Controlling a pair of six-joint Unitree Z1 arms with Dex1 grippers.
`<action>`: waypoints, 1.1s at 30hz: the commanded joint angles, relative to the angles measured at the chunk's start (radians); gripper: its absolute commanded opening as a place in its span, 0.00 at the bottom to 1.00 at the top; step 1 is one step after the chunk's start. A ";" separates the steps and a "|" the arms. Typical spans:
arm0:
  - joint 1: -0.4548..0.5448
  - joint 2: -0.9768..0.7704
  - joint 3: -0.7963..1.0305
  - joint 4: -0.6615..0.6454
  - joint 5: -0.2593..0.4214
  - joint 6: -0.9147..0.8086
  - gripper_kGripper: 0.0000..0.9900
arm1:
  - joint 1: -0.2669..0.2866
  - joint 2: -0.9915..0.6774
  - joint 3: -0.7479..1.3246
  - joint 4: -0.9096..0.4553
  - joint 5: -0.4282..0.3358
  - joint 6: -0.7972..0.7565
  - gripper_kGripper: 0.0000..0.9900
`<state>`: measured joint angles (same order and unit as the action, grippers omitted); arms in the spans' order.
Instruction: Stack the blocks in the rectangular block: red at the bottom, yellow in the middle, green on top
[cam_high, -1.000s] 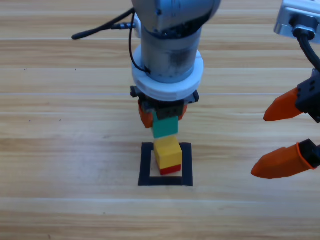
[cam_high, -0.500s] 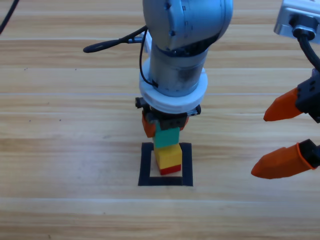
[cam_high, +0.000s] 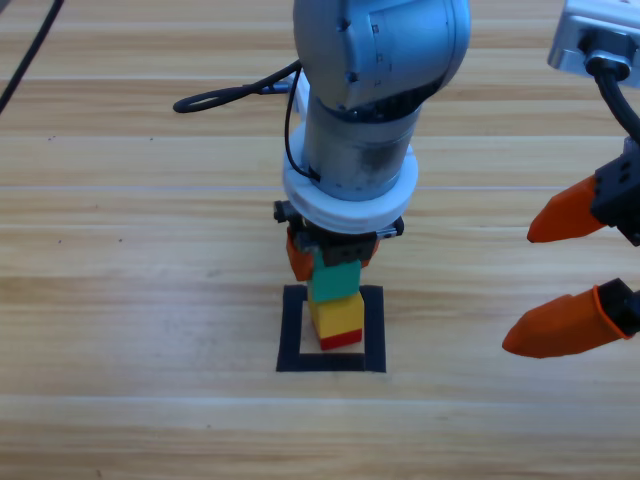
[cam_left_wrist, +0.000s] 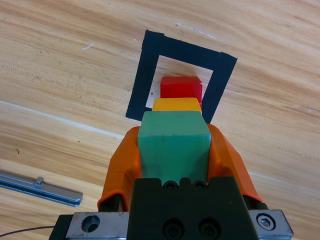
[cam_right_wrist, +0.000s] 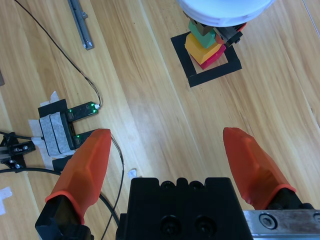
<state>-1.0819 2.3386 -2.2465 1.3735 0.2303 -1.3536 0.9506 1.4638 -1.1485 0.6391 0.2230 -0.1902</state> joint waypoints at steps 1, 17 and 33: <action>-0.029 0.051 -0.010 0.012 -0.008 -0.005 0.02 | 0.028 -0.017 0.032 0.020 -0.001 -0.011 1.00; -0.029 0.082 -0.025 0.012 -0.011 0.004 0.02 | 0.028 -0.017 0.032 0.020 -0.001 -0.009 1.00; -0.027 0.071 -0.016 0.013 -0.008 0.021 0.69 | 0.028 -0.014 0.032 0.020 -0.001 -0.011 1.00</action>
<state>-1.0820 2.3677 -2.2756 1.3736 0.2298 -1.3408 0.9506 1.4638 -1.1476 0.6392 0.2230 -0.1902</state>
